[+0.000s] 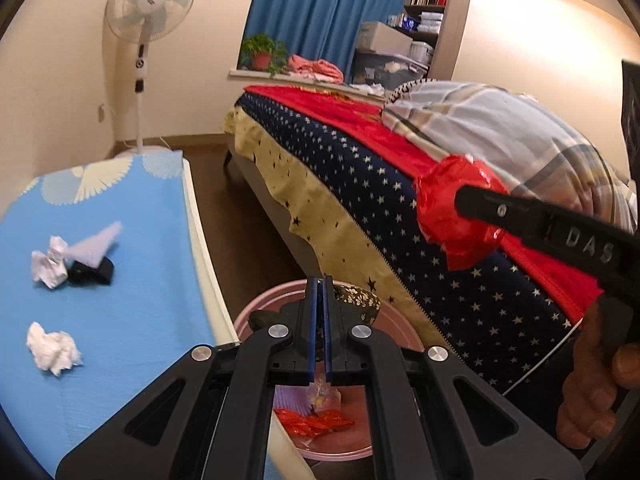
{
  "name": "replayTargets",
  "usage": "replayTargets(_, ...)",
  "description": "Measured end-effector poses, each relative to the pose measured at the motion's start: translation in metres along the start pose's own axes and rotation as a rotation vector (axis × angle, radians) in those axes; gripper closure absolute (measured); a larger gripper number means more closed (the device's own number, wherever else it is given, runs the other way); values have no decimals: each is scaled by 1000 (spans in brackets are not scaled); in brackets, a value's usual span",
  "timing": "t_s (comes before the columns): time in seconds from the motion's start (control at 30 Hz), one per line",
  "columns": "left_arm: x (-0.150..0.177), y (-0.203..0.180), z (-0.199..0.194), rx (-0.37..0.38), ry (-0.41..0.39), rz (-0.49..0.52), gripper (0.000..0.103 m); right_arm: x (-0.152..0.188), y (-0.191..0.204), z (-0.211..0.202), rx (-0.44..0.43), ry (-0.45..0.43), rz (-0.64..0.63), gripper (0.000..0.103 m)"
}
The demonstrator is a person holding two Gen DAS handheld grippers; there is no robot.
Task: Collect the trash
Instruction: 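Carry the cloth and red bag over the pink bucket and release both, then move both open tools back to the tissue and bubble wrap on the table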
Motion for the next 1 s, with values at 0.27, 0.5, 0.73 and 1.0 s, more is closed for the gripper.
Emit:
replayTargets(0.27,6,5,14,12,38,-17,100,1,2,6,13,6,-2,52)
replayTargets(0.5,12,22,14,-20,68,-79,62,5,-1,9,31,32,13,39)
replayTargets(0.73,14,38,-2,-66,48,-107,62,7,9,1,0,15,10,39)
replayTargets(1.0,15,72,-31,-163,2,-149,62,8,40,-12,-72,-29,4,45)
Point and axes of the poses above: each gripper's, at about its wrist camera, not at the fingertips, and z roughly the way its jaws point, y to its left, x to its underside, the point moved 2 cm from there along z, roughly the way its jaws point, and after that the axes turned 10 degrees about x, right-handed, at the moved point
